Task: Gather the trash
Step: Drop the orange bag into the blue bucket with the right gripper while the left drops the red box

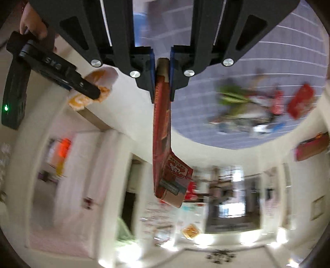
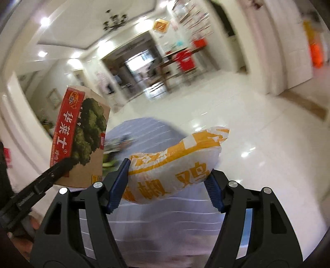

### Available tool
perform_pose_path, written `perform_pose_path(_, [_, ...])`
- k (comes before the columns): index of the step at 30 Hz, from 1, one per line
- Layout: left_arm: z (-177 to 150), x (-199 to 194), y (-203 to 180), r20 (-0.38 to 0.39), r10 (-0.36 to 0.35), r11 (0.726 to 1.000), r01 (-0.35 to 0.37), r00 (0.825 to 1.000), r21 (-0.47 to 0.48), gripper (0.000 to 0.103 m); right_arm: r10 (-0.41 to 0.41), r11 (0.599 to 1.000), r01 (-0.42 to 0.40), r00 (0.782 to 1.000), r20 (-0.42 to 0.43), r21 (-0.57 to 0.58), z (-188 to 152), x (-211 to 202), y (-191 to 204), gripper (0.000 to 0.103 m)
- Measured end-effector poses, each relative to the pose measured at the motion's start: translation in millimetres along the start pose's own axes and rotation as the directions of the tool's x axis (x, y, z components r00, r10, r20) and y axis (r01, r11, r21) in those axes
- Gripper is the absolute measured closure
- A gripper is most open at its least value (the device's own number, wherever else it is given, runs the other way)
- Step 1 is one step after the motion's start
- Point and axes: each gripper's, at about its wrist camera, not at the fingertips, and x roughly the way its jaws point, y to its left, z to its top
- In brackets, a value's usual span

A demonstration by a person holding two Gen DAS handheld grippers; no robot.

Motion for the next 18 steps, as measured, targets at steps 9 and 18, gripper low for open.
perform_pose_path(9, [-40.6,89.4,-89.7,-0.143,-0.168,0.978,0.182,0.975,0.097,0.093,-0.215,0.975,0.219,0.971,-0.102,0.032,-37.4,22.7,-84.5,0.035])
perform_pose_path(18, [-78.5,153.4,-111.3,-0.275,-0.178,0.974,0.209,0.945,0.088,0.093,-0.250,0.958,0.272,0.948,-0.199,0.095,-62.1,71.1,-133.4,0.015])
